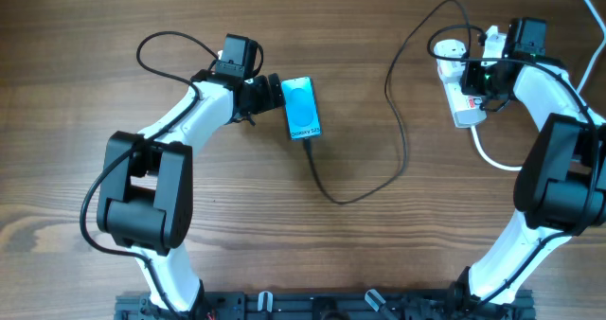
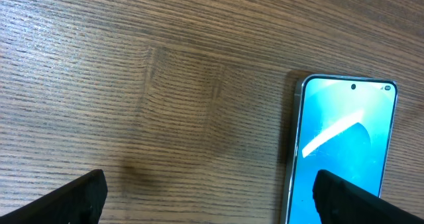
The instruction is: Plug charger to phone and switch on socket
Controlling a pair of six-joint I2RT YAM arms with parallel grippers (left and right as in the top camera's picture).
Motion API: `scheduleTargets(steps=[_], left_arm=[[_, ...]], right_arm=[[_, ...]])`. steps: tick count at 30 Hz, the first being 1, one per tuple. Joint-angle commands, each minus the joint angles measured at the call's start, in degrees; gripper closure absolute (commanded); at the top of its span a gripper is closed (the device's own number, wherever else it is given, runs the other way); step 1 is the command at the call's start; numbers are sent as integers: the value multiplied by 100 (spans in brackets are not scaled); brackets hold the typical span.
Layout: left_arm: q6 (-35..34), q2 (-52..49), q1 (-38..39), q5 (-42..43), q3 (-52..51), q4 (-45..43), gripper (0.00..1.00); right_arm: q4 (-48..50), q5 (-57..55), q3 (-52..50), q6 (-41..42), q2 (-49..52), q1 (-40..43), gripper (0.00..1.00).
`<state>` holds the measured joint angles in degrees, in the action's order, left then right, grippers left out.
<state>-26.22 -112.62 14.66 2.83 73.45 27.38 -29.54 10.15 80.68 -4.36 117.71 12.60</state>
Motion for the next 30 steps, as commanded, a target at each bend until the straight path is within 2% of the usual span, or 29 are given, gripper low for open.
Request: scheduleTargets(steps=[1,4,6,9,13,19,30], left_arm=[[22,-57,11,-76,-15,-17,0],[22,-57,11,-76,-15,-17,0],[22,-57,11,-76,-15,-17,0],[22,-57,11,-76,-15,-17,0],[22,-57,11,-76,-15,-17,0],[22,-57,11,-76,-15,-20,0],[22,-57,11,-76,-15,-17,0]], right_arm=[[-391,313,264,17,219,-37,69],[-649,295,520,136,157,-37,70],[-780,297,651,155,76,-39,75],[-844,297,750,160,-151,-37,96],[-732,348,750,326,-393,-39,96],[-426,1051,743,306,-367,-81,96],[68,568,511,511,-179,-306,96]])
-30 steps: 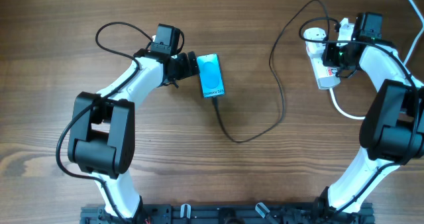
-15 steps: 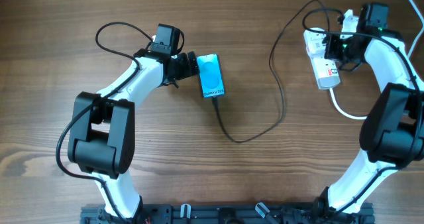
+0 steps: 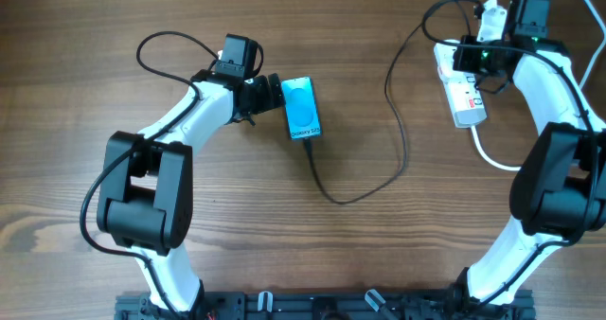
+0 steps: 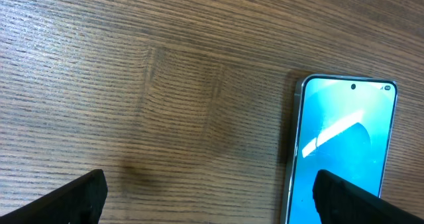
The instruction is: Plug charger to phone and switch on socket
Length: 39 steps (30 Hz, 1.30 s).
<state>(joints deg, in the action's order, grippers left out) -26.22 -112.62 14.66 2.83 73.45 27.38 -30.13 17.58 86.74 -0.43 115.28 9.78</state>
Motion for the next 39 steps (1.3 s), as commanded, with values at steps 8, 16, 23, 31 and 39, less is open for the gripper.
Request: scheduleTargets(steps=[8,16,23,31,39], left_arm=[[22,-57,11,-76,-17,-20,0],[22,-57,11,-76,-15,-17,0],[22,-57,11,-76,-15,-17,0],[22,-57,11,-76,-15,-17,0],[22,-57,11,-76,-17,-17,0]], right_arm=[[-83,-647,-190,195,345,-24,96],[-92,-664,-168,197,407,-28,96],[-33,-599,76,201,-120,-28,96],[-13,-601,46,195,-492,-28,96],[295,-822,-317,197,-461,-28,96]])
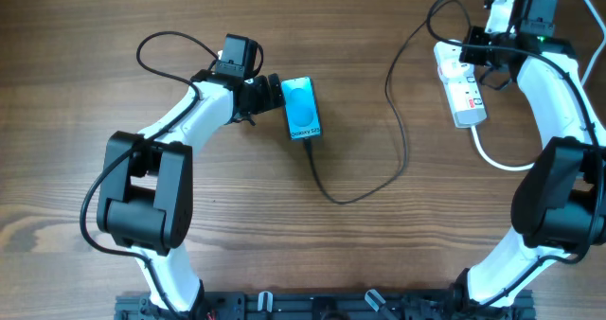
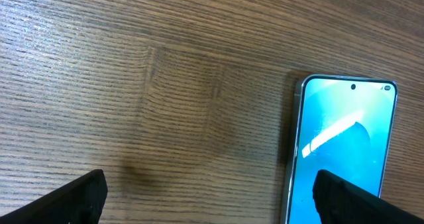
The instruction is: Plug charger to phone and switch on socket
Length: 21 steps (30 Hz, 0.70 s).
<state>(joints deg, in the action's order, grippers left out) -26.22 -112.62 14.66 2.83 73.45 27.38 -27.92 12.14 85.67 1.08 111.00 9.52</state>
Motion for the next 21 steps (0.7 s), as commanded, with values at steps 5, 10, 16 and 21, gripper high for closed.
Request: scheduleTargets(steps=[5,10,16,21], left_arm=[[22,-57,13,-76,-15,-17,0],[22,-57,11,-76,-15,-17,0],[22,-57,11,-76,-15,-17,0],[22,-57,11,-76,-15,-17,0]], right_arm=[[249,-334,-485,42,280,-2,96],[125,-313,-533,46,769,-2,96],[94,-118,-476,48,688,-2,96],[87,192,-245,101,317,-2,96]])
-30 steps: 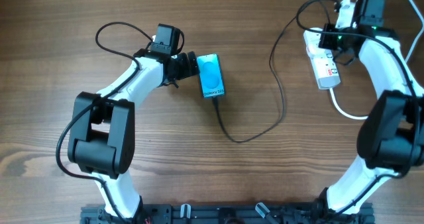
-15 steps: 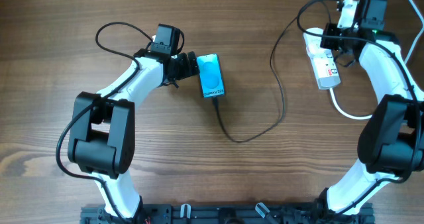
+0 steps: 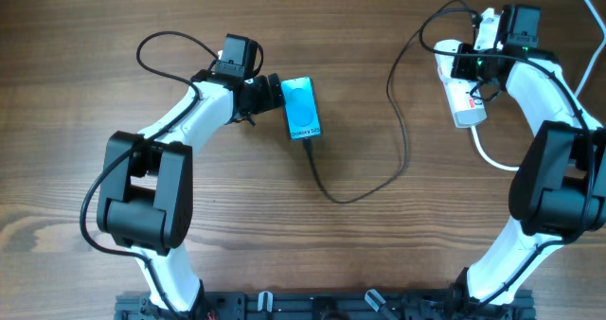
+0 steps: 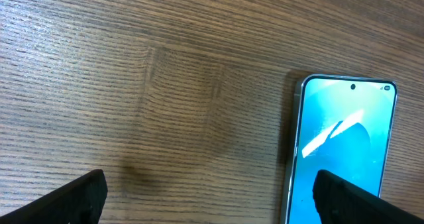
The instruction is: Plug charger to phone and switch on socket
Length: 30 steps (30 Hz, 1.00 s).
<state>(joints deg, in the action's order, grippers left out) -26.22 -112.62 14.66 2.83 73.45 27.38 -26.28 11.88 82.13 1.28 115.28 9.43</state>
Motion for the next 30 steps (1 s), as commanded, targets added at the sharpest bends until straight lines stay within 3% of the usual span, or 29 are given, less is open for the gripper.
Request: scheduleTargets(steps=[1,14,25,30], left_arm=[[22,-57,11,-76,-15,-17,0],[22,-57,11,-76,-15,-20,0],[22,-57,13,-76,-15,-20,0],[22,-57,11,-76,-15,-20,0]], right_arm=[[-68,214,125,120,-170,7,96],[-166,-155,55,173,-343,-4,96],[-72,-157,-393,168,264,-74,96],[-74,-136,-260,175,-190,-74,95]])
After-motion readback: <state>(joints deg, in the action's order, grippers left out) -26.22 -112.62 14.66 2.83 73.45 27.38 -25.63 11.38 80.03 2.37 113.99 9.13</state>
